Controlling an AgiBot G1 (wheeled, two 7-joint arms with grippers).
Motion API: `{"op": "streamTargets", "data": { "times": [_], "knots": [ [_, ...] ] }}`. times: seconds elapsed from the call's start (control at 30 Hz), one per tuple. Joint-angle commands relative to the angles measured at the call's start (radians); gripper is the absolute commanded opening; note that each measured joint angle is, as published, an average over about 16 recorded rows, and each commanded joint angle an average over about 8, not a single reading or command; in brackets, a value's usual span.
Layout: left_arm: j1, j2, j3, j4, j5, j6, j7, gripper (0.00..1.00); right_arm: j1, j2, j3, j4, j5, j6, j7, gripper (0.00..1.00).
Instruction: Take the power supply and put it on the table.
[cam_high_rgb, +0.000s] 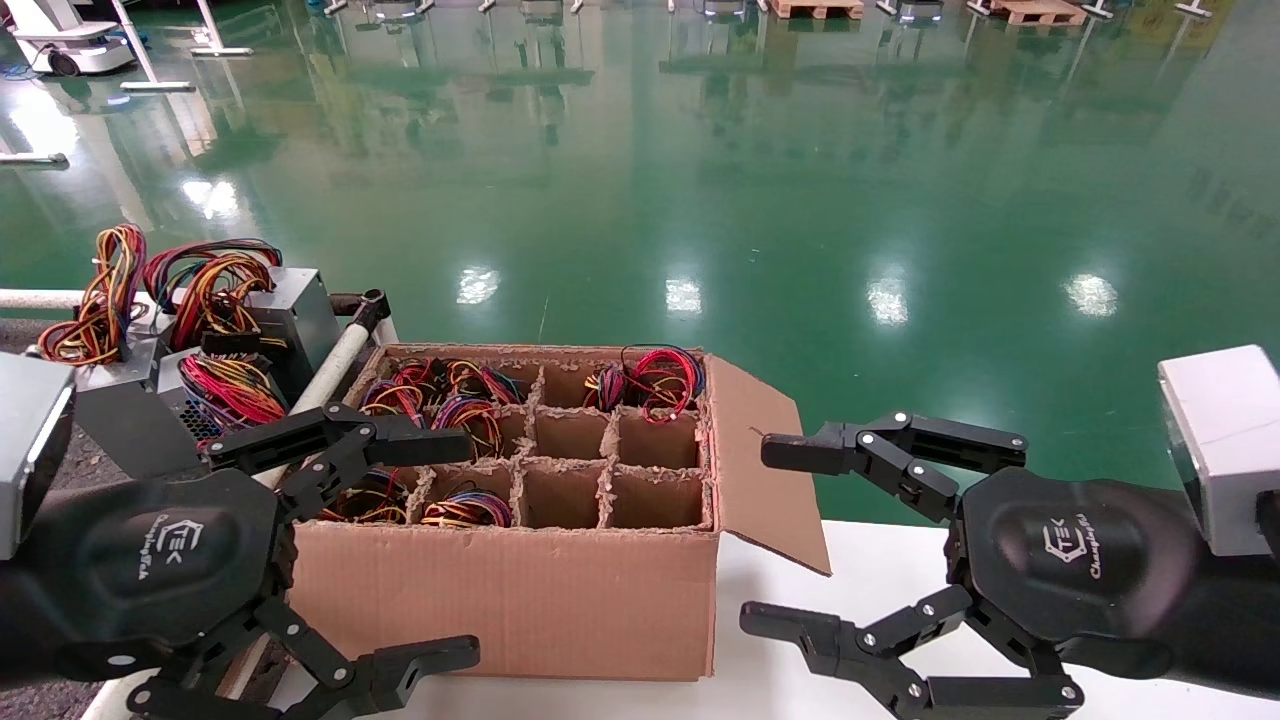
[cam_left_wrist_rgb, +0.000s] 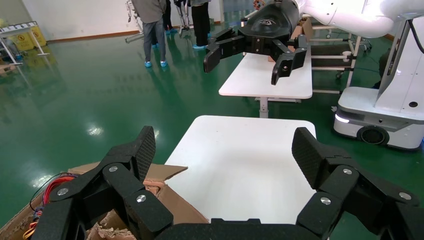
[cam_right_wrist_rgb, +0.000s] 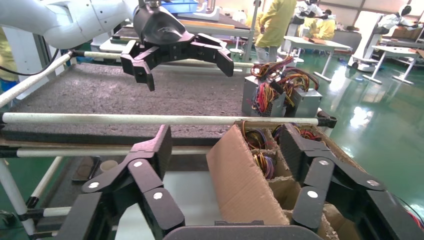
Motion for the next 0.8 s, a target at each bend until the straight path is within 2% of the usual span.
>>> {"op": "streamTargets", "data": {
  "times": [0.03, 0.47, 0.63, 0.8],
  "knots": [
    [0.000, 0.000, 0.000, 0.000, 0.000, 0.000, 0.000, 1.00, 0.000, 0.000, 0.000, 0.000, 0.000, 0.000, 0.000, 0.00],
    [-0.003, 0.002, 0.000, 0.008, 0.011, -0.022, -0.003, 1.00, 0.000, 0.000, 0.000, 0.000, 0.000, 0.000, 0.000, 0.00],
    [-0.039, 0.022, 0.010, 0.047, 0.085, -0.132, -0.022, 1.00, 0.000, 0.000, 0.000, 0.000, 0.000, 0.000, 0.000, 0.00],
    [-0.129, 0.061, 0.060, 0.135, 0.225, -0.261, -0.089, 1.00, 0.000, 0.000, 0.000, 0.000, 0.000, 0.000, 0.000, 0.00]
  ]
}}
